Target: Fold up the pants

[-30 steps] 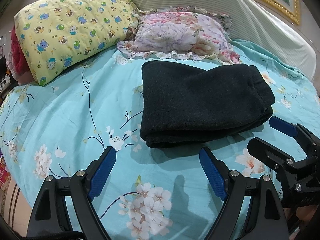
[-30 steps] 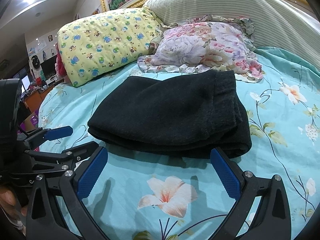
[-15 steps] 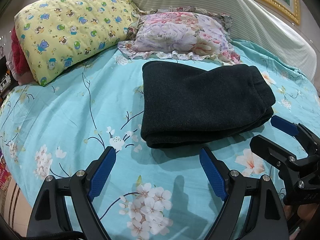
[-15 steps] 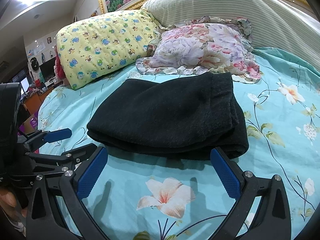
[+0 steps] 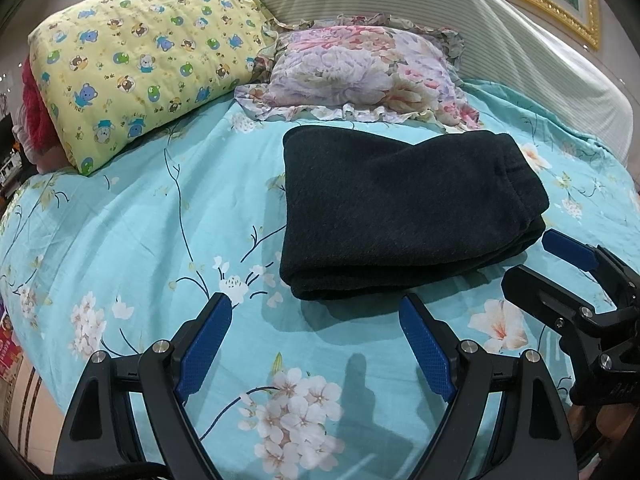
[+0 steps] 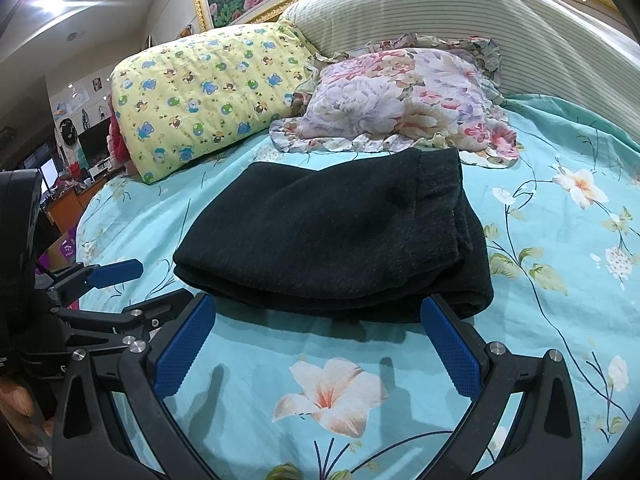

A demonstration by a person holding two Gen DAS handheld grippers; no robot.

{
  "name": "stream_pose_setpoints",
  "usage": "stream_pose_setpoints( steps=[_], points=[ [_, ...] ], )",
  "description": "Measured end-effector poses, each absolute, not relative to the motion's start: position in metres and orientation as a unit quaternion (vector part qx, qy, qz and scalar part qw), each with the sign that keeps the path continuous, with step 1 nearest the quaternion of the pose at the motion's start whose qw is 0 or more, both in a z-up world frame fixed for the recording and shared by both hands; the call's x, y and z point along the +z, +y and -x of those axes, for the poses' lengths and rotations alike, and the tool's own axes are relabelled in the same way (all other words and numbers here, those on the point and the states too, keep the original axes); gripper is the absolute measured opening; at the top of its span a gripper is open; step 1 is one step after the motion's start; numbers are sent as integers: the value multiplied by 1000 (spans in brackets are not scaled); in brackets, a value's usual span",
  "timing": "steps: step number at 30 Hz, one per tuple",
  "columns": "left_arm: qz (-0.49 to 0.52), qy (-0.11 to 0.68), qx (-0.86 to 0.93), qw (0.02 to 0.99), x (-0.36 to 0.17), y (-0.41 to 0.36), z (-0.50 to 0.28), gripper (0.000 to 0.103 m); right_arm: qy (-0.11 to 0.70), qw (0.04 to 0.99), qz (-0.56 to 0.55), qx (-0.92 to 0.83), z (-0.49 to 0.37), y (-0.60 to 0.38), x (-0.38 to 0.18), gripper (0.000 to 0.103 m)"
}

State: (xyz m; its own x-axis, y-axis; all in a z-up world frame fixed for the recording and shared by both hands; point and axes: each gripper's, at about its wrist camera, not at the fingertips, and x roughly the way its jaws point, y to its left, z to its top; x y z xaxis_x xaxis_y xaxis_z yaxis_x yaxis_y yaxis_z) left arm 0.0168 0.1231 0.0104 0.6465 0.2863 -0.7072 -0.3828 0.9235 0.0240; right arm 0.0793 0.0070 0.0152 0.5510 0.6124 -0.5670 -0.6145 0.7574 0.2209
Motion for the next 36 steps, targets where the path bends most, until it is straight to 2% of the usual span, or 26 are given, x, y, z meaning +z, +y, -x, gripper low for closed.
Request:
stream_pose_setpoints(
  steps=[36],
  points=[
    [92, 361, 182, 910, 23, 131, -19, 87, 299, 897, -27, 324, -84, -12, 33, 102]
  ],
)
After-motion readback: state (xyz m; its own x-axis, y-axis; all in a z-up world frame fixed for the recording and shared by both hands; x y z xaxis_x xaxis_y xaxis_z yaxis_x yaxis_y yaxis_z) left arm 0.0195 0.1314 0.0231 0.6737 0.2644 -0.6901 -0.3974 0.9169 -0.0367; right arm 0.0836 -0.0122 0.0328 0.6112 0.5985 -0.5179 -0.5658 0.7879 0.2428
